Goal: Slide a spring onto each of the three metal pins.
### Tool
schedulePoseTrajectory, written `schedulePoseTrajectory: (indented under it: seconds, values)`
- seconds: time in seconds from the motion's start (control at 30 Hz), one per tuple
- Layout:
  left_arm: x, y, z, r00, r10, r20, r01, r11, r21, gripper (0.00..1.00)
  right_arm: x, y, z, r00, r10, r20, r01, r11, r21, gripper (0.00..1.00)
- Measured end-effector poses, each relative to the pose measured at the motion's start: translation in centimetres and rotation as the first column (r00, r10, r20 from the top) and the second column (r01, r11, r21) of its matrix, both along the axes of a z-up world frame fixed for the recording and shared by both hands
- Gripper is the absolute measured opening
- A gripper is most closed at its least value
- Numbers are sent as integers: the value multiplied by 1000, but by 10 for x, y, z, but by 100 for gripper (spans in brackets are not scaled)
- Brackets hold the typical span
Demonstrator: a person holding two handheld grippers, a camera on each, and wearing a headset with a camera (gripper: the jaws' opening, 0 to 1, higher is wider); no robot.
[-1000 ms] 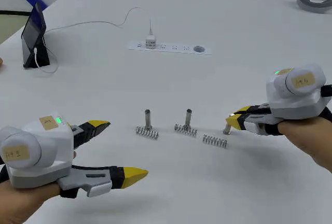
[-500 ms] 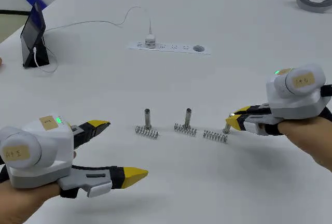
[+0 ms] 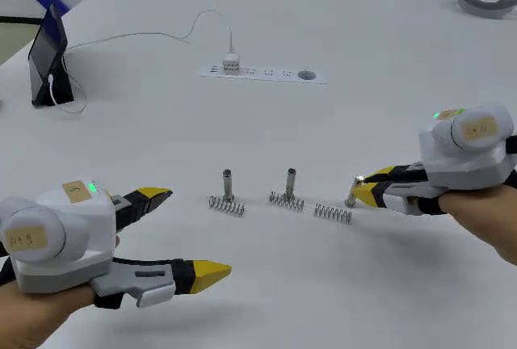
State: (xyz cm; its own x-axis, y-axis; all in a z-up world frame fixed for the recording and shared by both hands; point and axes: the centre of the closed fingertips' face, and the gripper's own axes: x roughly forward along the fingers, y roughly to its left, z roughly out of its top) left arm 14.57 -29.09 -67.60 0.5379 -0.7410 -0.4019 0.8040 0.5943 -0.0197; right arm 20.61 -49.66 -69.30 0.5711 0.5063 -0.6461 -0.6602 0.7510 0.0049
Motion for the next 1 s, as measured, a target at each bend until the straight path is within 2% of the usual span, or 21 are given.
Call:
schedulePoseTrajectory:
  seconds: [0.17,0.4,0.7,1.0]
  values:
    - [0,1,0,1000,1,-1,-1,1000,0,85,-15,3,-6,998,51,-21,-51,998,-28,17]
    - [0,-1,0,1000,-3,-1,3,1000,1,85,-24,9,-18,993,105,-51,-106,994,-25,17]
    - [0,0,1,1000,-2,-1,2,1000,4,85,-18,19,-25,987,152,-58,-153,988,-29,17]
    - [-1,1,0,1000,3,-3,-3,1000,7,85,-15,21,-32,980,185,-71,-190,980,-62,17]
